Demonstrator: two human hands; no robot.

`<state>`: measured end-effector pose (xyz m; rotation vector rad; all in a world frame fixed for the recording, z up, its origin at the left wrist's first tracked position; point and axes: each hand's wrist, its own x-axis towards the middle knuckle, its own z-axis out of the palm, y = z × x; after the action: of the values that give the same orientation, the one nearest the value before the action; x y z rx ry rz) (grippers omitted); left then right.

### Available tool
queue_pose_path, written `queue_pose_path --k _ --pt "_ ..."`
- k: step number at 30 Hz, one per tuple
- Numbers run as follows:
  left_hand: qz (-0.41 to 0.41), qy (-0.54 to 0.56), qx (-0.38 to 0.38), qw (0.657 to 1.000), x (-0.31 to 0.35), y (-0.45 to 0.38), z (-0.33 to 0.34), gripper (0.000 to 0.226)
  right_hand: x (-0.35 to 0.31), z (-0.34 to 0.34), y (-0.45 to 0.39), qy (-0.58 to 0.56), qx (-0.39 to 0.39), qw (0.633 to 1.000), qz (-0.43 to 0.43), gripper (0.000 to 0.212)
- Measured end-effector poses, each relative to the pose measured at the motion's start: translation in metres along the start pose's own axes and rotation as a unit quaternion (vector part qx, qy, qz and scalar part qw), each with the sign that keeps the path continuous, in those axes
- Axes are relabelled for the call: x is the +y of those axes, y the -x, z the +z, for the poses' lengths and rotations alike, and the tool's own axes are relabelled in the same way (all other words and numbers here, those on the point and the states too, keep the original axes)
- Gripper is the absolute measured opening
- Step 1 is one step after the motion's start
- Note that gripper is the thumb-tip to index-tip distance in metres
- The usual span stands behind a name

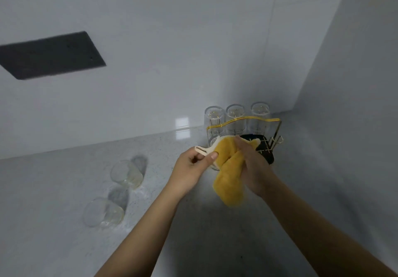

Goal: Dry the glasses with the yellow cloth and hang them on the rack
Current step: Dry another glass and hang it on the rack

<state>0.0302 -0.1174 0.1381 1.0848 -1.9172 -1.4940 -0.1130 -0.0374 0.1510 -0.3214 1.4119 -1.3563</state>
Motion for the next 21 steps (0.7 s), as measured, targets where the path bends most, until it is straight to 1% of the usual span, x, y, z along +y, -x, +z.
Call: queue_pose_path --k 1,2,3,5,7,10,13,15,16,18,20,21 --pt "0.004 0.014 0.018 1.000 0.002 0.003 -0.003 0.063 0.000 0.005 0.002 0.012 -0.005 1.000 -0.006 0.081" --pt "0.006 0.029 0.038 0.999 0.000 0.011 -0.015 0.065 0.002 0.020 0.005 0.037 -0.011 0.999 -0.007 0.078" --pt "0.013 0.036 0.054 0.998 0.000 0.019 -0.027 0.060 0.006 0.033 0.008 0.059 -0.016 0.998 -0.014 0.070" --pt "0.017 0.052 0.073 0.996 0.000 0.029 -0.042 0.046 0.008 0.045 0.013 0.095 -0.032 0.995 -0.029 0.048" --pt "0.025 0.057 0.104 0.993 -0.002 0.041 -0.068 0.042 0.012 0.066 0.021 0.100 -0.073 0.992 -0.021 0.026" --pt "0.014 0.067 0.141 0.988 -0.011 0.054 -0.106 0.045 0.024 0.098 0.032 0.087 -0.135 0.987 0.000 0.016" --pt "-0.011 0.074 0.161 0.984 -0.027 0.062 -0.139 0.035 0.036 0.131 0.039 0.102 -0.174 0.979 0.021 0.005" --pt "-0.037 0.072 0.158 0.984 -0.041 0.068 -0.158 0.033 0.044 0.152 0.041 0.110 -0.180 0.977 0.030 0.006" --pt "-0.054 0.066 0.152 0.985 -0.049 0.072 -0.165 0.033 0.050 0.159 0.040 0.114 -0.173 0.978 0.033 0.011" --pt "-0.088 0.053 0.143 0.984 -0.069 0.081 -0.178 0.034 0.063 0.177 0.038 0.131 -0.133 0.982 0.037 0.026" --pt "-0.107 0.043 0.140 0.983 -0.085 0.089 -0.187 0.026 0.075 0.191 0.035 0.167 -0.084 0.982 0.037 0.045" --pt "-0.116 0.033 0.143 0.982 -0.092 0.093 -0.192 0.023 0.081 0.200 0.034 0.183 -0.065 0.980 0.036 0.050"
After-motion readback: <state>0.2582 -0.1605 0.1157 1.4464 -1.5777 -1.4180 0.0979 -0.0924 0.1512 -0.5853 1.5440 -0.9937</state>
